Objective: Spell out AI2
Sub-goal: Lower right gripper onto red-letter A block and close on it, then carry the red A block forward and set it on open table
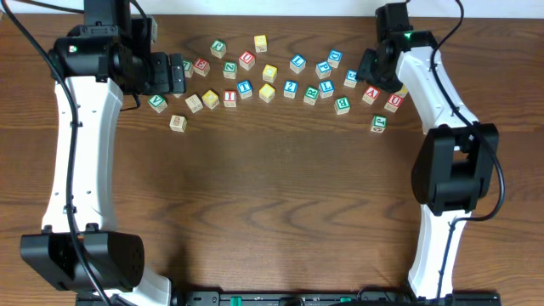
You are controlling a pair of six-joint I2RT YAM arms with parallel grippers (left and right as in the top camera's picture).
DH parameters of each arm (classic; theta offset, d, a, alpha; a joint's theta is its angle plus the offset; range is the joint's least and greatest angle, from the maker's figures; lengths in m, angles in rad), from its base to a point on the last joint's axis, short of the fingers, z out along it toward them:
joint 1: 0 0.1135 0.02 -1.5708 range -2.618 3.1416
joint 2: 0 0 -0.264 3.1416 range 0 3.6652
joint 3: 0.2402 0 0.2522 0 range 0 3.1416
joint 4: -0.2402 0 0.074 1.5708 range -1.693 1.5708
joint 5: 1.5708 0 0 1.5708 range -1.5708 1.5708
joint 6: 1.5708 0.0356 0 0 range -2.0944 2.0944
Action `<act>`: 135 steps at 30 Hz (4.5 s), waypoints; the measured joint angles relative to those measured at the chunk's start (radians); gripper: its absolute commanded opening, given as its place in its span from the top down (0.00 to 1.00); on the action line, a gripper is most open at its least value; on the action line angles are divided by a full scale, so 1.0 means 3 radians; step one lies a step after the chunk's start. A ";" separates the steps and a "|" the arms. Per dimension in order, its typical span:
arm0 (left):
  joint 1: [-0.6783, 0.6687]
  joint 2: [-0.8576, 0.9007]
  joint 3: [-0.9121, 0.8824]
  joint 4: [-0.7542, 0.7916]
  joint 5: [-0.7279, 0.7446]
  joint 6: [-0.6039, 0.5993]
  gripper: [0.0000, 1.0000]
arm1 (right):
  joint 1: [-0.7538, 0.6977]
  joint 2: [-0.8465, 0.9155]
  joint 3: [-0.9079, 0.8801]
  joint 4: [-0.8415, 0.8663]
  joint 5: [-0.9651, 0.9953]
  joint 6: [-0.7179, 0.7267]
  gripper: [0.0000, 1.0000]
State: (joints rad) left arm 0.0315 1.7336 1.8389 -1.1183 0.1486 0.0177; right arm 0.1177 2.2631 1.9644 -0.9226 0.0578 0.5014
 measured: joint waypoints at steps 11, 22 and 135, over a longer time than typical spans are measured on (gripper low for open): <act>0.0000 0.0000 0.0000 -0.0001 0.0001 0.0000 0.02 | -0.0005 0.0235 0.0000 -0.0017 0.0011 0.0085 0.49; 0.0000 0.0000 0.0000 -0.0001 0.0000 0.0000 0.02 | -0.0088 0.0289 0.0000 -0.0017 0.0028 0.0084 0.53; 0.0360 0.0000 0.0000 0.0061 -0.0168 -0.0310 0.02 | 0.2054 0.0290 -0.0004 -0.0310 0.0153 0.1068 0.76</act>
State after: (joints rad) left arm 0.1394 1.7336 1.8389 -1.1000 0.0982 -0.0753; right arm 0.7338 2.3501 1.9633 -1.0157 0.1036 0.8219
